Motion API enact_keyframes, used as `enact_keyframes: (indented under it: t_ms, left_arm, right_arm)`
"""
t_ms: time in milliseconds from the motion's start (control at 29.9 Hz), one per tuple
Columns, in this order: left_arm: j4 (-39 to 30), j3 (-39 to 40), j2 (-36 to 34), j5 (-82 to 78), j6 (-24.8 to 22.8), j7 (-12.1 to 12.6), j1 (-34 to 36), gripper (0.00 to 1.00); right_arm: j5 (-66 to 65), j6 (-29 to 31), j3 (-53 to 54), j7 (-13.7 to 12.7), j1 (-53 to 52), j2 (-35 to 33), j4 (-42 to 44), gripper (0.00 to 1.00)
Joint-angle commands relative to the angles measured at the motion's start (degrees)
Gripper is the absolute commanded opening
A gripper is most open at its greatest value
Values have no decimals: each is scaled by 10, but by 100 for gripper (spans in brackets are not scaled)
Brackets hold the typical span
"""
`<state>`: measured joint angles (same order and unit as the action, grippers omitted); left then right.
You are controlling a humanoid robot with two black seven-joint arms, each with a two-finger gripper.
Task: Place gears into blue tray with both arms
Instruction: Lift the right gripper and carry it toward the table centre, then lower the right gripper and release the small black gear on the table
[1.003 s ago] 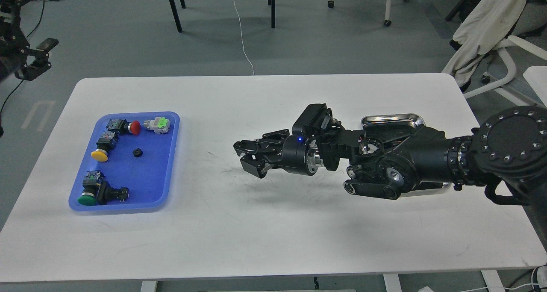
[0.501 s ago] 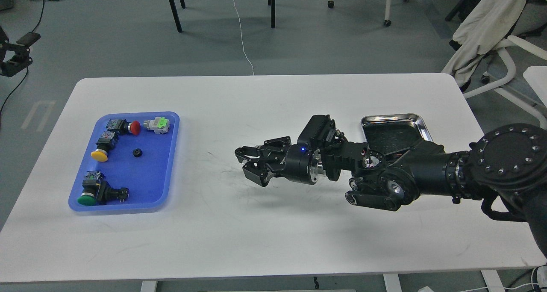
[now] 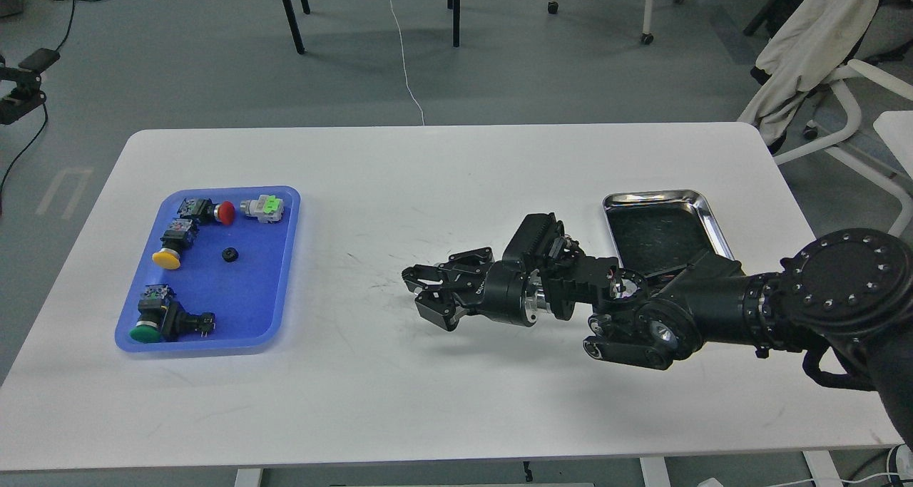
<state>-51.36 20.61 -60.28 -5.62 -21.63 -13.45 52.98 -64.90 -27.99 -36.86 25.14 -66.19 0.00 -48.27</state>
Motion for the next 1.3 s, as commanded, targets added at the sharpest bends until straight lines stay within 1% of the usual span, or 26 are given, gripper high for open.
enact_keyframes:
  t_ms: [0,368,435,501,602,769,836,936,969,1036,1136,1270]
  left_arm:
    - [-3,0,-8,0,0,0,-1,99]
    - [-24,0,-34,1,-1,0,-2,99]
    - [-25,0,-37,1,-1,0,-2,99]
    - [-25,0,-41,1,-1,0,-2,99]
    - [-30,0,-47,1,-1,0,-2,99]
    - [-39,0,-56,1,-1,0,-3,99]
    - [-40,0,-57,1,-1,0,-4,99]
    - [-42,0,-59,1,-1,-1,-4,99]
    - [-42,0,-58,1,-1,-1,-4,99]
    - [-42,0,-58,1,-1,-1,-4,99]
    - [-42,0,-59,1,-1,-1,-5,99]
    - [-42,0,-59,1,0,-1,-6,99]
  right_arm:
    - [-2,3,-1,0,7,0,3,2]
    - [-9,12,-5,-1,28,0,12,4]
    - [-9,12,-4,-1,31,0,16,8]
    - [-8,12,-4,-1,33,0,18,15]
    - [-8,12,-3,-1,33,0,18,20]
    - [-8,11,-2,-1,33,0,20,26]
    - [-8,11,-1,-2,33,0,20,32]
    - [-5,10,1,-2,33,0,20,46]
    - [-4,10,2,-2,33,0,20,49]
    - [-3,10,4,-2,33,0,20,52]
    - [-3,10,12,-2,34,0,22,54]
    - [1,8,28,-3,34,0,24,60]
